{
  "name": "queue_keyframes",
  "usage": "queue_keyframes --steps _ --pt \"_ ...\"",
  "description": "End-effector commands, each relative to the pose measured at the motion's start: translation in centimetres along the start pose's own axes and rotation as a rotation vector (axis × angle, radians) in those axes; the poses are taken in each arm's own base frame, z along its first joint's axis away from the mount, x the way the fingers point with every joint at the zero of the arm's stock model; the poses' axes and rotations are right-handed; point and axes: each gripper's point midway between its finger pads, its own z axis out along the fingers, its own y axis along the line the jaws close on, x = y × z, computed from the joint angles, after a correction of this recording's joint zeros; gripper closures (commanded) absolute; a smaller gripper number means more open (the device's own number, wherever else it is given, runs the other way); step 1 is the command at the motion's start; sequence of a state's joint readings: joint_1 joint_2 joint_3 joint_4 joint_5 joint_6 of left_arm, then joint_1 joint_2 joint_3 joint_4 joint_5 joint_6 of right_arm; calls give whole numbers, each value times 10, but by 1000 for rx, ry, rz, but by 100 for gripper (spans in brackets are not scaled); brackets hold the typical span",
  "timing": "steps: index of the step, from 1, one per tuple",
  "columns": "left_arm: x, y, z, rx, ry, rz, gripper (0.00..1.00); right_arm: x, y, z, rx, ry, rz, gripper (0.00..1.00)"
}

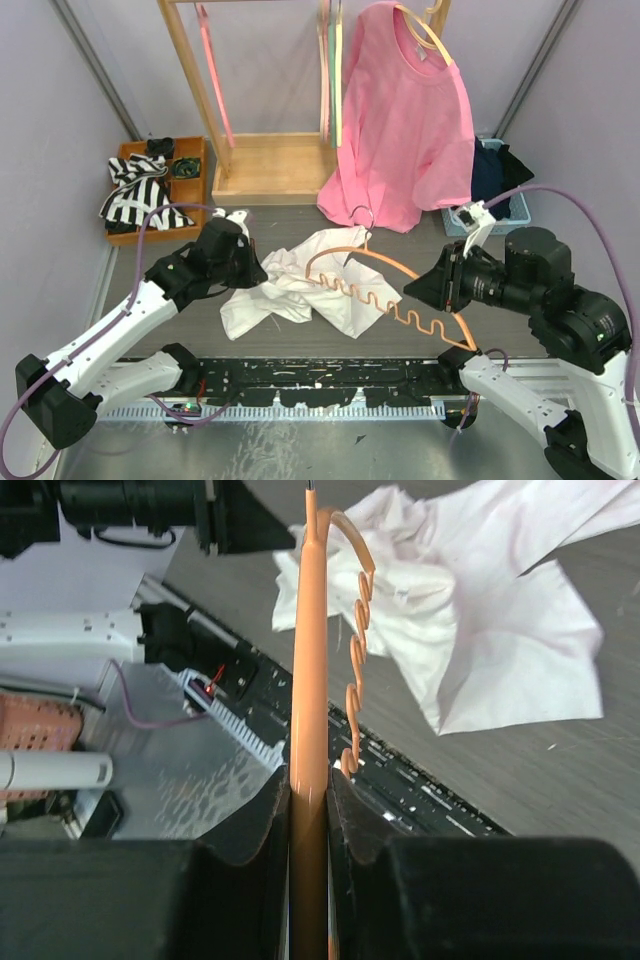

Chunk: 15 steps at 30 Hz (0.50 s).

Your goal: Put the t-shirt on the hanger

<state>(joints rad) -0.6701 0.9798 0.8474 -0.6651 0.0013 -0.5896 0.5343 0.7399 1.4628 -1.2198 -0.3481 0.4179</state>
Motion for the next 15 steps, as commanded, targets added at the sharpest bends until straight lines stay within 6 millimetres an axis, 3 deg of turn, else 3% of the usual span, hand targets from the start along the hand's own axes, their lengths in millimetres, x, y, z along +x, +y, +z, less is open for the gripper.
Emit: queue_keyframes --steps 1,15 --pt "-8 3 -3 -29 -30 -14 100 -12 38 -7 -224 -89 -77 99" --pt "4 11 -1 -53 14 -5 100 -8 31 20 -255 -54 -145 99"
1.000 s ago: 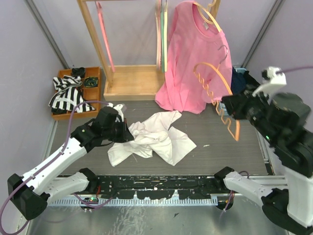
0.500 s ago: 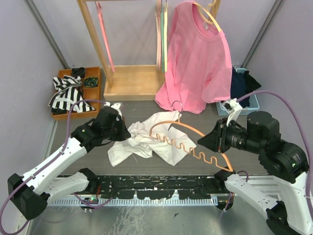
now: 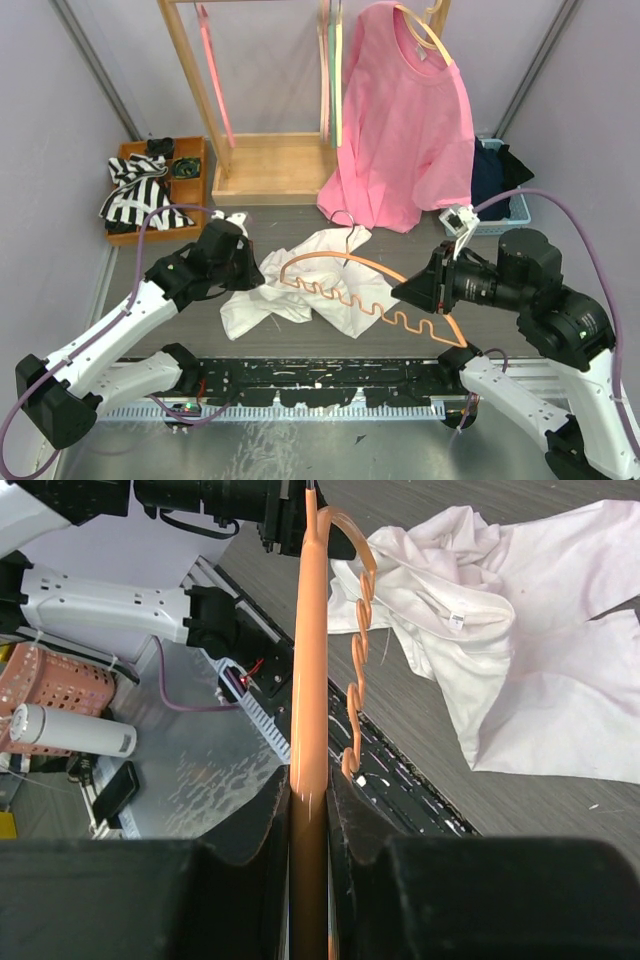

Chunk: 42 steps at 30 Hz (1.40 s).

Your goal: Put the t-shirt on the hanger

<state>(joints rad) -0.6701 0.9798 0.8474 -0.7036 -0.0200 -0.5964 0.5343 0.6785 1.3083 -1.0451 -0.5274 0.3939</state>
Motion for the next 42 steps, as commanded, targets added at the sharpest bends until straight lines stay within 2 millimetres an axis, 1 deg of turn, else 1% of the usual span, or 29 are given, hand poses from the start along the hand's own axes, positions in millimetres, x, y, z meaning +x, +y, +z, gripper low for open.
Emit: queue_keyframes --steps 1,7,11,16,22,26,30,34,38,42 --pt "-1 3 0 -16 -2 4 100 -21 8 8 -60 -50 -98 99" --pt "4 6 1 -24 15 14 100 -19 -1 18 -46 -18 -123 99" --pt "11 9 4 -25 36 17 100 -18 -5 26 -49 13 -136 99" --pt "18 7 10 -5 65 21 100 -25 -10 34 -46 22 -196 99" --pt "17 6 11 -5 70 38 100 -32 -14 41 -42 28 -253 99" --pt "12 2 10 3 61 41 100 -32 -16 47 -58 31 -284 99" --pt "3 -8 6 36 45 45 100 -30 -21 57 -75 30 -302 99" --pt "-12 -18 -1 66 11 48 100 -33 -22 65 -100 23 -318 99" --pt "-33 -27 -13 70 -37 70 100 -35 -15 65 -135 20 -334 99" --pt "-47 -33 -25 75 -61 87 100 -35 -10 60 -150 24 -332 99"
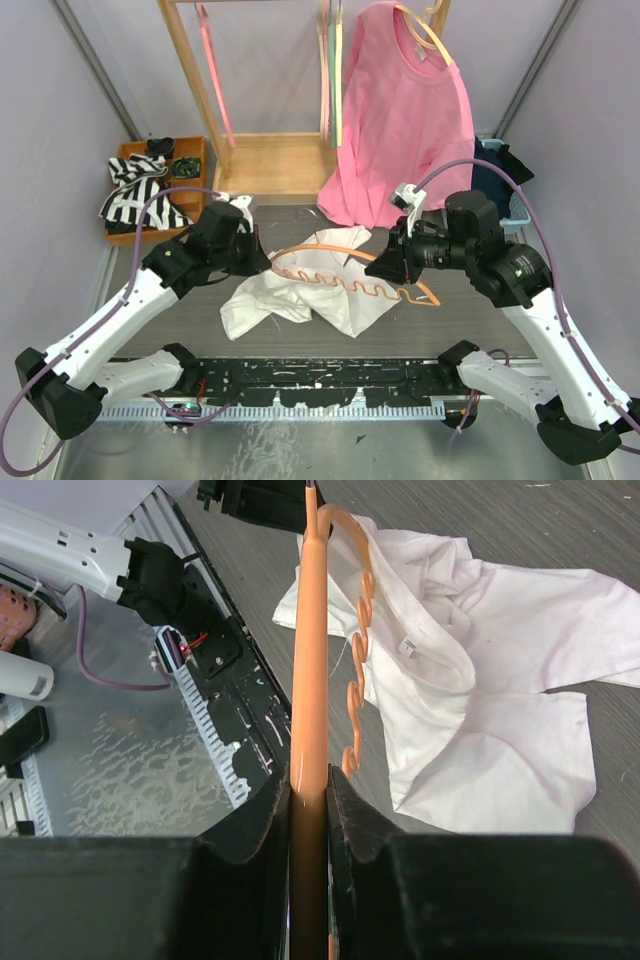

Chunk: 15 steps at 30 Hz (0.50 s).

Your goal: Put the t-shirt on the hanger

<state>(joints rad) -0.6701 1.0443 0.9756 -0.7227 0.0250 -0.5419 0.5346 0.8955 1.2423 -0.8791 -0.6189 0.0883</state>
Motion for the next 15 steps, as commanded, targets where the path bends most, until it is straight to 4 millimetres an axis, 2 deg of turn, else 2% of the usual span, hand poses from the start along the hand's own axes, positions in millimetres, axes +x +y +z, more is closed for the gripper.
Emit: queue_keyframes --steps 1,3,7,12,15 --pt "-24 -10 -17 15 -52 36 100 -29 22 -11 -79 -107 -100 99" --pt "-29 -15 -23 30 -64 39 100 -32 25 -15 -80 -121 -112 99" --pt "-36 -27 -32 77 -65 47 100 -37 19 -12 -50 -131 -117 99" --pt "-47 -34 -50 82 -72 78 100 -57 23 -12 -71 -184 -150 99" --pt "-61 -40 -64 84 -102 98 100 -72 31 -15 -94 -219 -174 99"
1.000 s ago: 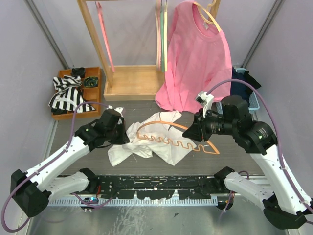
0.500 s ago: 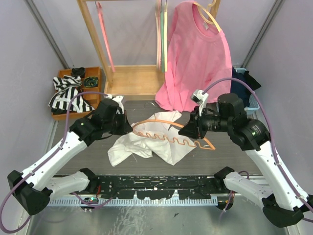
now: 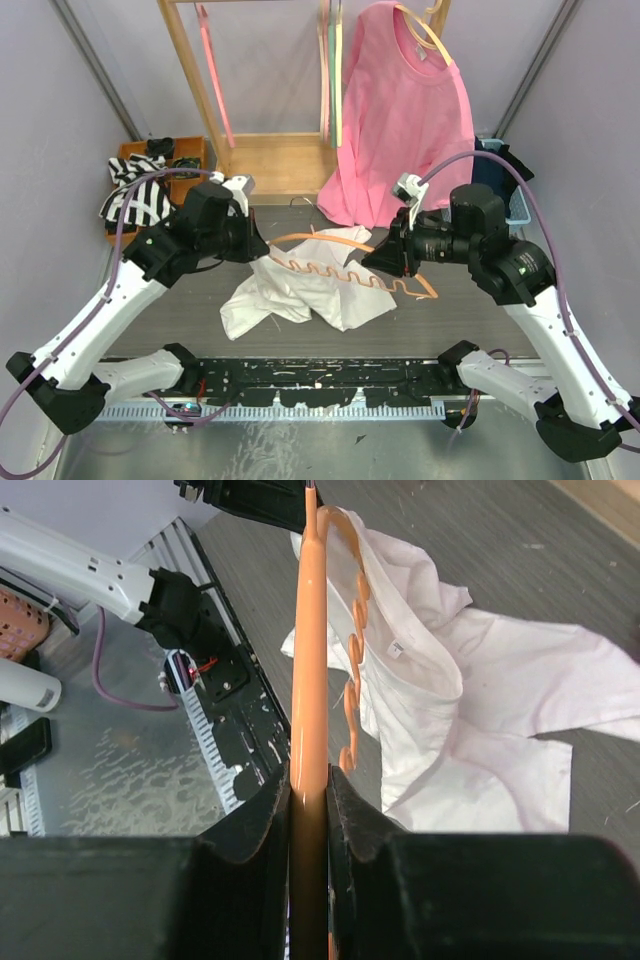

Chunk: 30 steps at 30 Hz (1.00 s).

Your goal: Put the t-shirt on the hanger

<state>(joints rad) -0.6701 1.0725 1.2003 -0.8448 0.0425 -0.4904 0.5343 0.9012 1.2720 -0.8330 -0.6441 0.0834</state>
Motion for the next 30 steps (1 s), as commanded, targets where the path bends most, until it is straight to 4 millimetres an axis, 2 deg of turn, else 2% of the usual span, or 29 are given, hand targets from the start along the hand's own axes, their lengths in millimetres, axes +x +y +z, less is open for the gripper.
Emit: queue_keyframes --steps 1,8,11,13,18,25,30 --pt "-29 -16 -27 34 -58 52 100 -61 24 -11 -69 -179 -137 99" --pt "-79 -42 -58 75 -151 90 100 -92 46 -41 -56 -294 -210 99" --pt "-89 -47 -64 80 -165 104 100 -91 57 -49 -85 -295 -209 99" --pt "-89 -47 -64 81 -156 109 100 -84 56 -49 -86 -274 -201 99" --pt "-68 -34 -57 43 -103 103 100 -66 54 -42 -106 -203 -144 99" --pt "-22 -6 -40 -19 -14 63 100 -35 50 -36 -118 -131 -54 99" --pt "1 5 -31 -41 29 36 100 -14 49 -27 -157 -99 12 99"
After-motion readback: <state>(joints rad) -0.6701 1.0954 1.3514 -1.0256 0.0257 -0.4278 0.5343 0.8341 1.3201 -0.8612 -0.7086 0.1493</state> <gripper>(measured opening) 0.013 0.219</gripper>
